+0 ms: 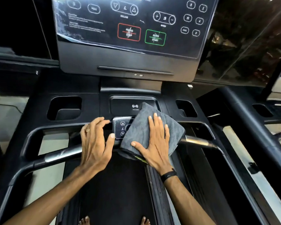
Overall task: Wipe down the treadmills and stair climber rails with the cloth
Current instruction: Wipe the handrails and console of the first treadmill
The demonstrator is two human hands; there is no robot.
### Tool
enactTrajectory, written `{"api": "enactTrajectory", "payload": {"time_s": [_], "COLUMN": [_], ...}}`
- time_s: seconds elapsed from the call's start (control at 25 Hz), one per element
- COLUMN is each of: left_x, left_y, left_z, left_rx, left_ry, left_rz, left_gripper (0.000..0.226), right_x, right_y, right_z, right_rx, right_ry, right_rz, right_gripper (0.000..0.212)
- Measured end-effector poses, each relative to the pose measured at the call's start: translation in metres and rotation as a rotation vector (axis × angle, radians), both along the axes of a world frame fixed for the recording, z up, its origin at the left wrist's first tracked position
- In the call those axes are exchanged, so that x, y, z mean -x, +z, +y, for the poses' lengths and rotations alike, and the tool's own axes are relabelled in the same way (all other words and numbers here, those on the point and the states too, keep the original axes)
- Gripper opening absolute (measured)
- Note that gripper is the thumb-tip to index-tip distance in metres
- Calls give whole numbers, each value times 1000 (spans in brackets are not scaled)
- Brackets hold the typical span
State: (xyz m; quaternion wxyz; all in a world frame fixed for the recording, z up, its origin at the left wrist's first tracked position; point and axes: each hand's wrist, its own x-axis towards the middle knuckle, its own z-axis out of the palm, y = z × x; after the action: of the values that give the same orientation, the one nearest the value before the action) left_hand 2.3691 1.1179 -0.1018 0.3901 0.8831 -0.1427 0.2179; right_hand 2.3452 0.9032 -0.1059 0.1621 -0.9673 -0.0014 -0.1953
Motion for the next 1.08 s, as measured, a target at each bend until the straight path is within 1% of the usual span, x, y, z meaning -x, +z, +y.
{"api": "enactTrajectory", "payload": {"time_s": [0.16,0.32,0.4,0.48,0.52,0.56,0.6,0.68,0.72,0.76,0.8,0.84,0.92,0.96,1.0,1.04,1.08], "left_x": [8,16,14,15,16,17,19,22,22,21,19,18,17,15,14,11,9], "left_y": [10,21,24,27,29,30,31,32,33,34,35,36,40,44,47,50,52], "left_z": [-54,-118,-150,-175,-186,-198,-208,-222,-227,-229,-229,-228,-229,-230,-232,-233,-234], "left_rx": [-68,-206,-304,-371,-409,-452,-495,-586,-636,-687,-736,-774,-796,-800,-814,-832,-853], "left_ry": [17,3,-10,4,12,17,8,-19,-27,-28,-22,-10,23,29,26,25,29], "left_rz": [-40,-96,-100,-51,-23,-2,13,31,37,43,47,47,35,44,59,67,67], "left_gripper": [50,59,64,69,72,74,76,79,80,80,80,79,79,79,78,76,74], "right_x": [11,18,12,4,-2,-10,-19,-34,-39,-41,-38,-31,-13,-8,-7,-10,-16], "right_y": [-12,-24,-22,-17,-10,-4,3,18,24,26,24,16,-7,-13,-17,-14,-8], "right_z": [-54,-111,-138,-154,-159,-165,-172,-187,-193,-196,-197,-196,-191,-190,-193,-197,-204], "right_rx": [-55,-72,-24,24,67,94,84,-15,-58,-89,-92,-59,70,113,116,107,77], "right_ry": [44,72,72,77,97,133,180,273,301,307,293,259,188,177,182,198,233], "right_rz": [-15,-32,-10,-2,20,80,188,470,563,587,553,450,203,124,87,112,191], "right_gripper": [114,117,109,94,90,90,90,80,72,69,70,74,81,81,80,79,79]}}
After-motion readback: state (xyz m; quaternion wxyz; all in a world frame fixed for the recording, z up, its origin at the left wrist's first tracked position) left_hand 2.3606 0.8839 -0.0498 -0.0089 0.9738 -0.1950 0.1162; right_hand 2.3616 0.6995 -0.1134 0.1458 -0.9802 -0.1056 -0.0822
